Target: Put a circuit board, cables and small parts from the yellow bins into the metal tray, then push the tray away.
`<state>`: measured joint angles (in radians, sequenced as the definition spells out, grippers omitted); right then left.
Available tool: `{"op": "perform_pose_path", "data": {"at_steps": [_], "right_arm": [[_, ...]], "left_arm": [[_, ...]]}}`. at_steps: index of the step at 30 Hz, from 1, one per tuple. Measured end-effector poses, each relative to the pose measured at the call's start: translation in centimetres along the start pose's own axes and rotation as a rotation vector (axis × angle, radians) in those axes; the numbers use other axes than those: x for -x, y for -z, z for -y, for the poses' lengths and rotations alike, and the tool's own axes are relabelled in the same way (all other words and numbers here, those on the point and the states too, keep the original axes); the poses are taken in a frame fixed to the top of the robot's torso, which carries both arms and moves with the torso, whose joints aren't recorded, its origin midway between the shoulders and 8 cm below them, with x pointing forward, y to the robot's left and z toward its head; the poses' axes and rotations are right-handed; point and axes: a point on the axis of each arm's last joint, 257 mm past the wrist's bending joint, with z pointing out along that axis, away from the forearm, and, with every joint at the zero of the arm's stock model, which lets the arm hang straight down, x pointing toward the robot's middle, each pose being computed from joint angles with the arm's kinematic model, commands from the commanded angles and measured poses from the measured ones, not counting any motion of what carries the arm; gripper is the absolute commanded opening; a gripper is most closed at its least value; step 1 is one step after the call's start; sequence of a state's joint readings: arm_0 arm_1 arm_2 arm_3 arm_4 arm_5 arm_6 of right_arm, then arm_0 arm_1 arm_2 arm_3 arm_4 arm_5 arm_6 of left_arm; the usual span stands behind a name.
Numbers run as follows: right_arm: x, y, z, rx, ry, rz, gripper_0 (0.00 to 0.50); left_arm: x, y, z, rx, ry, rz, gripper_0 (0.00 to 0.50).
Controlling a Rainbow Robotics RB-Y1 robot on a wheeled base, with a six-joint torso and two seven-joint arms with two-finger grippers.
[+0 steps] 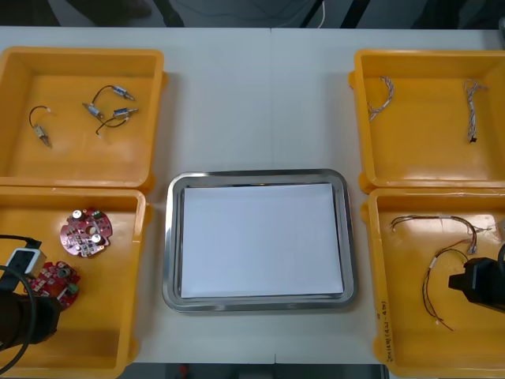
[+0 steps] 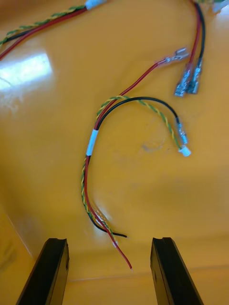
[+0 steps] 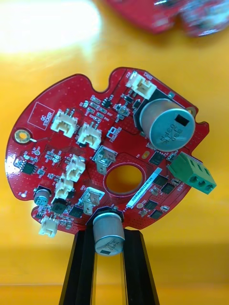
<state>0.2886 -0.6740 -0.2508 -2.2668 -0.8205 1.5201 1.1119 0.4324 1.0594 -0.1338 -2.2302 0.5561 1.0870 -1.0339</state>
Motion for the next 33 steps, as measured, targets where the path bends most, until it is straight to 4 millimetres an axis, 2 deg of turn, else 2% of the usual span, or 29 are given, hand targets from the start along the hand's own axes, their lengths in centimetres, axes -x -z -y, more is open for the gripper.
{"op": "perform_pose_path", "data": {"at_steps": [5,9,19,20,21,24,25,27,28,29,33], "right_arm": [[1.3,1.4,0.8,-0.023,-0.017,0.006,0.500],[2.4,2.8,0.9,-0.046,-0.050,-0.010,0.500],[6.2,5.7,-1.3,-0.055,-0.157,0.017,0.500],[6.4,5.9,-1.6,-0.055,-0.171,0.017,0.500],[6.7,6.0,-1.9,-0.056,-0.184,0.018,0.500],[7.5,6.1,-3.0,-0.063,-0.210,0.030,0.500],[7.8,6.0,-3.4,-0.064,-0.202,0.033,0.500],[8.2,5.6,-3.8,-0.068,-0.191,0.029,0.500],[8.3,5.3,-3.9,-0.069,-0.191,0.023,0.500],[8.4,5.0,-4.1,-0.068,-0.191,0.017,0.500],[8.9,4.2,-4.0,-0.058,-0.211,0.008,0.500]], "left_arm": [[-0.2,-0.7,-1.6,0.016,0.035,0.003,0.000],[-0.3,-0.7,-2.2,0.020,0.051,-0.001,0.000],[-0.3,-0.7,-2.7,0.021,0.074,-0.003,0.002],[-0.3,-0.7,-2.7,0.021,0.074,-0.004,0.066],[-0.4,-0.7,-2.7,0.021,0.075,-0.005,0.185],[-0.5,-0.7,-2.7,0.020,0.076,-0.007,0.334],[-0.5,-0.7,-2.7,0.019,0.076,-0.007,0.347],[-0.6,-0.7,-2.6,0.016,0.077,-0.005,0.440],[-0.6,-0.7,-2.6,0.015,0.078,-0.005,0.454],[-0.7,-0.7,-2.6,0.013,0.079,-0.006,0.500],[-0.8,-0.7,-2.5,0.009,0.082,-0.009,0.500]]}}
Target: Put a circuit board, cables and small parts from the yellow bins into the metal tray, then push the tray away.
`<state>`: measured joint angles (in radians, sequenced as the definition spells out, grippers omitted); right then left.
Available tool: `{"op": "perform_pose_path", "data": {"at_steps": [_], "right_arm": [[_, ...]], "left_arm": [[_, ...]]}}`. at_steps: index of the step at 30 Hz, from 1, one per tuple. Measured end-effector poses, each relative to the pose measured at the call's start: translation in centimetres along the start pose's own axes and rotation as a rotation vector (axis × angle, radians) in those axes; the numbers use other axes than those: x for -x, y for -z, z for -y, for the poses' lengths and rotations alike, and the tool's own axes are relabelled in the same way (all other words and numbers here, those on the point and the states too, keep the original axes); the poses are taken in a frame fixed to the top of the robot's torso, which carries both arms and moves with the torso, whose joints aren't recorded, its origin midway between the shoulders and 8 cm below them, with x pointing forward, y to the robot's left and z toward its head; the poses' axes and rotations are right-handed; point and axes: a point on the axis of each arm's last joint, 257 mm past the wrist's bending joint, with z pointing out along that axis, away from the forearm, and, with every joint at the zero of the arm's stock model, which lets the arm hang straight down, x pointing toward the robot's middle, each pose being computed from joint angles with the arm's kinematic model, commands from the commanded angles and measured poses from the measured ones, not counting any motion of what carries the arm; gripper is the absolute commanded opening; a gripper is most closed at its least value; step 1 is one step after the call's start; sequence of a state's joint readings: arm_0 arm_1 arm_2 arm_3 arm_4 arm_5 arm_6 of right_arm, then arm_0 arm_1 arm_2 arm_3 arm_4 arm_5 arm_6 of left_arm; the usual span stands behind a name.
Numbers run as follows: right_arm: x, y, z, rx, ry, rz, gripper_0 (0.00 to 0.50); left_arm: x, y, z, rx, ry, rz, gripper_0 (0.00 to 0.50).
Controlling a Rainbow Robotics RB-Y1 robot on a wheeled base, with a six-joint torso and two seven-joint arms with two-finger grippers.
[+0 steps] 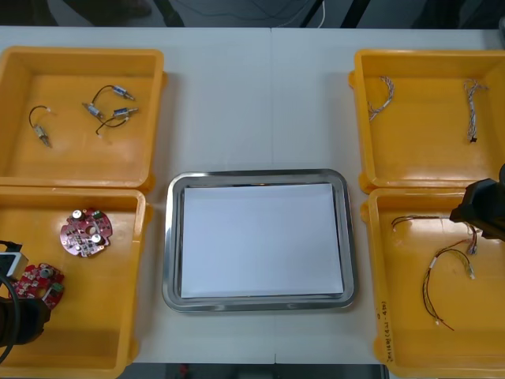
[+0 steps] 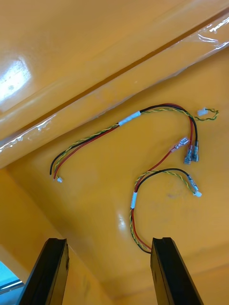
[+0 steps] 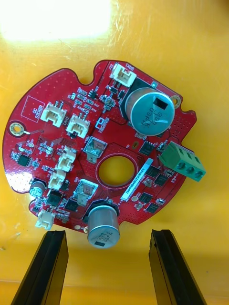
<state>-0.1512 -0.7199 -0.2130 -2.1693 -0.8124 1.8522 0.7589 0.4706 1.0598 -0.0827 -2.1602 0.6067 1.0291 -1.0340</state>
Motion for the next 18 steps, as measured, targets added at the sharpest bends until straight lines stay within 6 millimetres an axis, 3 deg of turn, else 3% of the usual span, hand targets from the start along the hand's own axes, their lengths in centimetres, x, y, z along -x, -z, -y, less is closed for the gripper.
{"op": "perform_pose_path", "data": {"at_steps": [11,18], "right_arm": [[0.3,-2.1,1.3,-0.045,-0.033,-0.011,0.500],[0.2,-3.2,2.0,-0.073,-0.054,-0.011,0.500]], "left_arm": [[0.8,0.5,-0.1,-0.015,0.030,0.008,0.500],[1.6,2.5,-1.0,-0.006,0.082,-0.029,0.500]]}}
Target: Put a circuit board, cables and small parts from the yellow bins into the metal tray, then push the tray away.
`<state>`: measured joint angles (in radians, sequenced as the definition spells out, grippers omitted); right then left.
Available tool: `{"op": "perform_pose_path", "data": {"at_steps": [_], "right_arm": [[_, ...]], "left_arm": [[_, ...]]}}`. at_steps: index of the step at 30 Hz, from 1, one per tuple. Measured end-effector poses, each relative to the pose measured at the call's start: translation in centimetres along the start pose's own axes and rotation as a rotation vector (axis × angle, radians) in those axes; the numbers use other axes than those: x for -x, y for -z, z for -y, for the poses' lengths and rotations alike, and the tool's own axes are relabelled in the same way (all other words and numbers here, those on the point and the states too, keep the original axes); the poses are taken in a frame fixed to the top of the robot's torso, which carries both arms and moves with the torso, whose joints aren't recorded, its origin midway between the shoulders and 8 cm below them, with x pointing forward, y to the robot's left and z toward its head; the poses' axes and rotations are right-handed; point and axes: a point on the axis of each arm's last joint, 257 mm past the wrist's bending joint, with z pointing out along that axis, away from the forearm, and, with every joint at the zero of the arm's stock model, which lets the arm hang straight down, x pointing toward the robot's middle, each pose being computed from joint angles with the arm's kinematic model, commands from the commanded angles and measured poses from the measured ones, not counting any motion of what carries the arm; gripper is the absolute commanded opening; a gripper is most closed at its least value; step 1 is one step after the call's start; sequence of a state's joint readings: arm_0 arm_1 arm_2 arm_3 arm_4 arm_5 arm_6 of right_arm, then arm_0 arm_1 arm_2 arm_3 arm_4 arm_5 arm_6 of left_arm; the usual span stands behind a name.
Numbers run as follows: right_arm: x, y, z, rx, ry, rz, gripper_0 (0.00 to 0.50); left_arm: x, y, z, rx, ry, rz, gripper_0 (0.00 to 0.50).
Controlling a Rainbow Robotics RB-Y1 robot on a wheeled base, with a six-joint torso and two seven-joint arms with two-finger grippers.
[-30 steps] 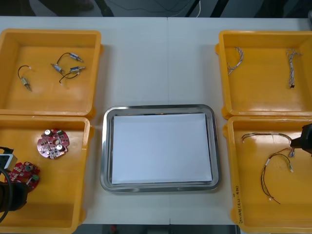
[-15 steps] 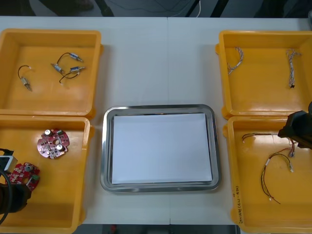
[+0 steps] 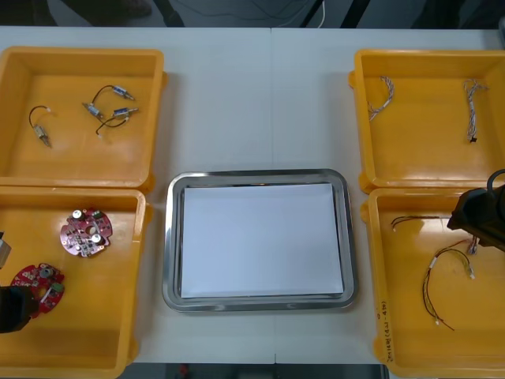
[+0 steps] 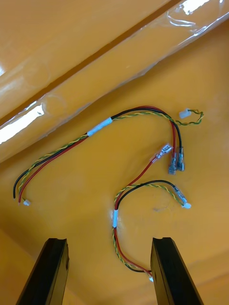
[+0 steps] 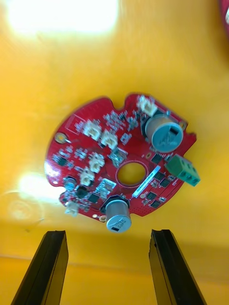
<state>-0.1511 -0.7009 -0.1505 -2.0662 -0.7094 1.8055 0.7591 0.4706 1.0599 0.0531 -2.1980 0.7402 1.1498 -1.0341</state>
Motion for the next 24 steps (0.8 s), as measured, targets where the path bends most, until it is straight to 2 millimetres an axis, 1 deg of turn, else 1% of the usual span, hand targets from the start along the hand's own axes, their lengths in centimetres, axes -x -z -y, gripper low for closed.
{"op": "perform_pose_path", "data": {"at_steps": [6,12,17,19,24], "right_arm": [[0.2,-0.9,-0.5,0.020,-0.027,0.027,0.500],[-0.7,-2.1,-0.8,0.055,-0.048,0.025,0.500],[-1.3,-2.9,-0.3,0.061,-0.063,0.027,0.500],[-1.3,-3.3,-0.1,0.058,-0.065,0.039,0.500],[-1.9,-4.4,0.4,0.043,-0.056,0.051,0.500]], "left_arm": [[1.3,2.1,-0.4,0.002,0.029,-0.004,0.500],[1.7,3.9,-1.4,0.025,0.052,-0.033,0.500],[3.3,5.3,-2.1,0.047,0.062,-0.034,0.500],[4.2,5.8,-1.9,0.048,0.058,-0.027,0.500],[6.3,6.9,-0.1,0.008,0.048,-0.014,0.500]]}}
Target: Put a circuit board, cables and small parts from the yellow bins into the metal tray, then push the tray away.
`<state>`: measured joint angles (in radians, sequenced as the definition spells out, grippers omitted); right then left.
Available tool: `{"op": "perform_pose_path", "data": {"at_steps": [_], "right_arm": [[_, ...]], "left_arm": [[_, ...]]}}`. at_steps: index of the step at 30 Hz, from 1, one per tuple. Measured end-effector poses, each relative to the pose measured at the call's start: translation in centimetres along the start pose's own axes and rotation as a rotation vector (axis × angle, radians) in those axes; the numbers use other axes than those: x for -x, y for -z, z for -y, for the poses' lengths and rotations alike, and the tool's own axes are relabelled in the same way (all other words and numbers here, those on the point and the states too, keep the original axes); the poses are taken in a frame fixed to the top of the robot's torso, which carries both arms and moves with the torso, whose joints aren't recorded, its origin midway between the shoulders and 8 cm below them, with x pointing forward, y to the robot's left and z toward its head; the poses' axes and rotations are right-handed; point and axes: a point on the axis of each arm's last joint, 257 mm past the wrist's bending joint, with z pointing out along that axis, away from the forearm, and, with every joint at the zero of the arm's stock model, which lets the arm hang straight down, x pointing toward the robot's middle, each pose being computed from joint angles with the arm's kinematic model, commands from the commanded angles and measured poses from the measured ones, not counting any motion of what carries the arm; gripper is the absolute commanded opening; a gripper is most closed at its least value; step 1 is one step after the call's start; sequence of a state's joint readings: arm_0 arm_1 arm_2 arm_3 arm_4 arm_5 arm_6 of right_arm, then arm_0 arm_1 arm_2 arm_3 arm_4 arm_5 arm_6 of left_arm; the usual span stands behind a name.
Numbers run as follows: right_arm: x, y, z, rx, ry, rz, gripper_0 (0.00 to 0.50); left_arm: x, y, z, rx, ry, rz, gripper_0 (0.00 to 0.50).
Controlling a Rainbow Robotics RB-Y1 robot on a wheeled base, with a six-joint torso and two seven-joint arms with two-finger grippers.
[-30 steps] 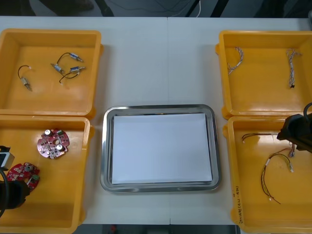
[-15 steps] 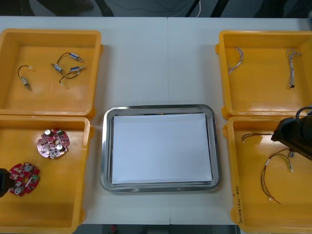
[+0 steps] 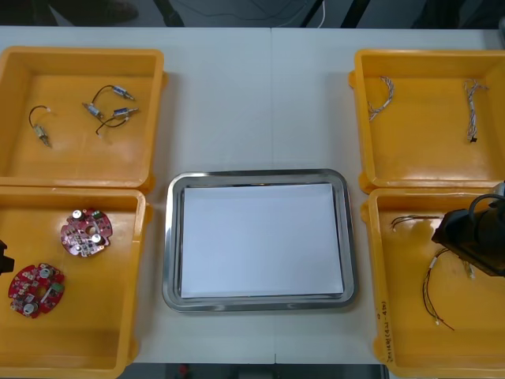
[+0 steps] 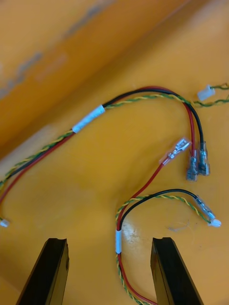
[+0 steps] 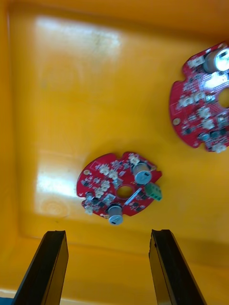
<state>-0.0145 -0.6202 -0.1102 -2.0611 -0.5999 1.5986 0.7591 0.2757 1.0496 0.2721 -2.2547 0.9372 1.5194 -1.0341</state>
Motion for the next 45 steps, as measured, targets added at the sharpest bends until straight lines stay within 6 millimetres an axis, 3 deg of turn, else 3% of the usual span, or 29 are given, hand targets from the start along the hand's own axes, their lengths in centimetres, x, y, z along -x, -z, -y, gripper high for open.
{"op": "perform_pose_path", "data": {"at_steps": [6,16,27,36,45], "right_arm": [[-0.8,-0.6,-0.2,-0.003,-0.008,-0.005,0.500],[-1.2,-1.3,-0.4,0.003,-0.024,0.005,0.500],[-1.0,-2.4,-0.1,0.005,-0.031,0.019,0.500],[-1.5,-2.7,-0.1,0.002,0.031,0.009,0.500],[-2.1,-3.1,0.1,-0.007,0.037,-0.005,0.500]], "left_arm": [[1.0,0.7,1.1,-0.014,0.002,-0.001,0.500],[0.5,0.2,2.2,-0.042,0.045,-0.013,0.500],[0.4,-0.9,2.2,-0.024,0.450,0.012,0.500],[1.0,-1.9,3.5,-0.058,0.527,0.045,0.500],[0.8,-2.9,3.3,-0.028,0.564,0.071,0.500]]}}
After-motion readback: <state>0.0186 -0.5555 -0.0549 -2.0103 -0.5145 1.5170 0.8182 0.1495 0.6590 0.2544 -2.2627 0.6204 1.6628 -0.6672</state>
